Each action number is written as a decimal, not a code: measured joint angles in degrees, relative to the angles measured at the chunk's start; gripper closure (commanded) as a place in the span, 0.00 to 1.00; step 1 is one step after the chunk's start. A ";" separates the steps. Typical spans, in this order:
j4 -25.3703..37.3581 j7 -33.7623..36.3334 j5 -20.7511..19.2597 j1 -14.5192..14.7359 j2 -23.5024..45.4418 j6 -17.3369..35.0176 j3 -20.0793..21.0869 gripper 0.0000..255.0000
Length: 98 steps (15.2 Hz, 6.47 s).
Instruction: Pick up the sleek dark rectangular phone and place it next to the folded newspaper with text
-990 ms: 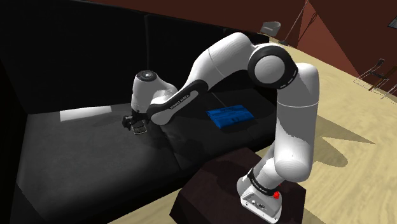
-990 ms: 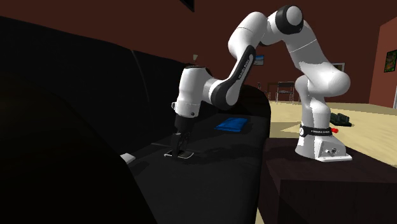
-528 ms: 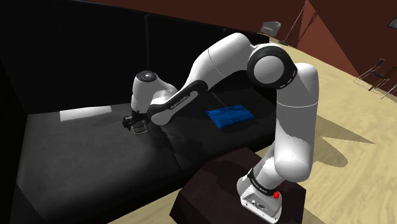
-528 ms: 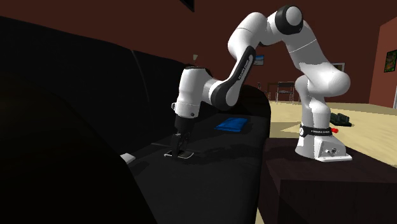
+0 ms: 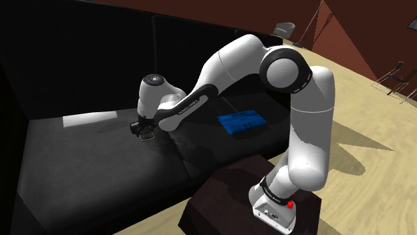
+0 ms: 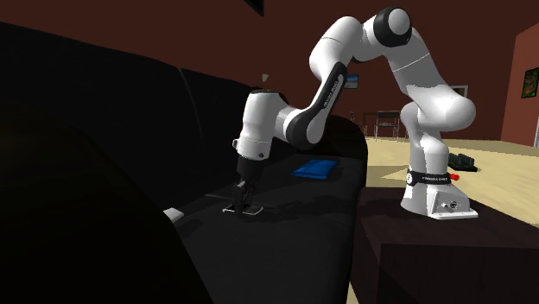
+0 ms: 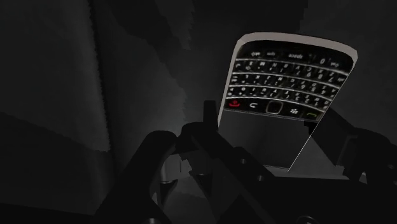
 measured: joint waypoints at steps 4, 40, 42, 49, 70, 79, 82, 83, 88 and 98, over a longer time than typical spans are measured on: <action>-0.35 -0.40 0.38 -0.32 -0.82 -0.51 0.29 1.00; -13.70 -32.95 16.05 -20.46 -19.72 -2.38 -0.17 1.00; -13.72 -36.65 17.30 -22.48 -19.69 -2.10 -0.88 1.00; -13.98 -49.75 21.87 -29.60 -19.90 -1.57 -3.28 1.00; -8.27 -65.62 26.34 -38.33 -8.55 3.94 -6.39 1.00; -8.10 -65.50 26.13 -38.14 -6.09 6.26 -6.54 1.00; -8.10 -65.49 26.13 -38.14 -6.08 6.27 -6.54 0.00; -8.10 -65.49 26.13 -38.14 -6.08 6.27 -6.54 0.00; -8.27 -65.53 26.19 -38.19 -6.80 5.72 -6.49 0.00; -10.09 -65.95 26.80 -38.70 -13.12 1.23 -6.12 0.00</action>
